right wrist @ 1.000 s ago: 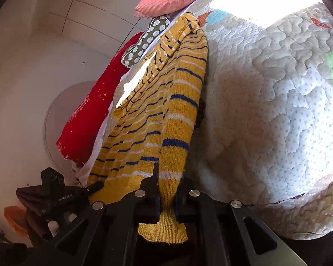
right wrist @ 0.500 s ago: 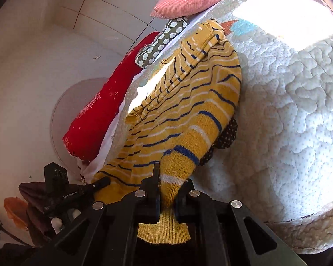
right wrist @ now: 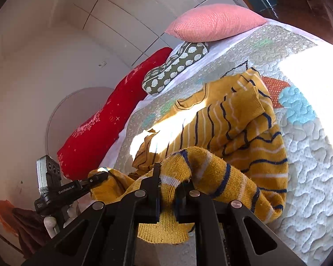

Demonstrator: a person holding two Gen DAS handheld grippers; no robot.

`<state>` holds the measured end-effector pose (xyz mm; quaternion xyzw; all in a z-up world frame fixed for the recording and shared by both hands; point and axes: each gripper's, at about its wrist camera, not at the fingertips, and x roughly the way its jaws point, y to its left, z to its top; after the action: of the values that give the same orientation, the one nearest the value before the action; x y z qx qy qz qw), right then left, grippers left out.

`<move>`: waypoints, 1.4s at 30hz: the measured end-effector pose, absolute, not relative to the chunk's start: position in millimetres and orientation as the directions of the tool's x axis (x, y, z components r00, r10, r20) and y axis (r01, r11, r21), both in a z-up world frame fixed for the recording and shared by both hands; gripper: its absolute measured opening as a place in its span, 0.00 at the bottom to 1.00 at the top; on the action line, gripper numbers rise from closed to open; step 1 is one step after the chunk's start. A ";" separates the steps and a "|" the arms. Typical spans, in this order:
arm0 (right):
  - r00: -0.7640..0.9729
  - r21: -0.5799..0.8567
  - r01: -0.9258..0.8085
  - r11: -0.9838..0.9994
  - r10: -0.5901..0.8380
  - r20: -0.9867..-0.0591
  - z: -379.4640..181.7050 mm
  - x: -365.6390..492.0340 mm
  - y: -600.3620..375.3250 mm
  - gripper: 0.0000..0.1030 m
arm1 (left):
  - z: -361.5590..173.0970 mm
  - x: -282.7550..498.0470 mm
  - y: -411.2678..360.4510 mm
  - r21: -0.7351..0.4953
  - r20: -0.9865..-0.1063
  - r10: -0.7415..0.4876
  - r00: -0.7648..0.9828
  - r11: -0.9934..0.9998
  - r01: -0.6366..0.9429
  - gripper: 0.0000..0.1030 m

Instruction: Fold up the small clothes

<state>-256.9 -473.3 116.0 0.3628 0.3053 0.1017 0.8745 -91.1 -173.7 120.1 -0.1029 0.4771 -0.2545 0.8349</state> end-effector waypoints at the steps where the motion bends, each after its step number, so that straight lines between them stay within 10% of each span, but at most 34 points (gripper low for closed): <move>1: 0.793 0.699 0.056 0.712 0.394 -0.465 117.1 -245.2 -479.1 0.09 | 118.7 -79.5 -178.8 -0.418 -0.748 -0.522 0.410 0.850 0.319 0.08; 17: 0.748 0.801 0.292 0.523 0.398 -0.532 50.9 -79.6 -568.6 0.21 | 62.4 87.6 -224.5 -0.458 -0.817 -0.489 0.306 0.873 0.169 0.11; 27: 0.811 0.835 0.303 0.460 0.335 -0.479 51.1 -77.7 -595.8 0.50 | 73.0 109.3 -179.4 -0.626 -0.713 -0.607 0.352 0.777 0.072 0.48; 42: 0.676 0.520 0.164 0.838 0.288 -0.678 79.3 -72.5 -502.9 0.48 | 71.2 33.2 -232.9 -0.316 -0.816 -0.454 0.356 0.868 0.383 0.52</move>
<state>-72.5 -502.9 79.3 0.2820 0.4008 0.0357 0.8709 33.2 -232.9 71.2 -0.0353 0.5071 -0.2545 0.8227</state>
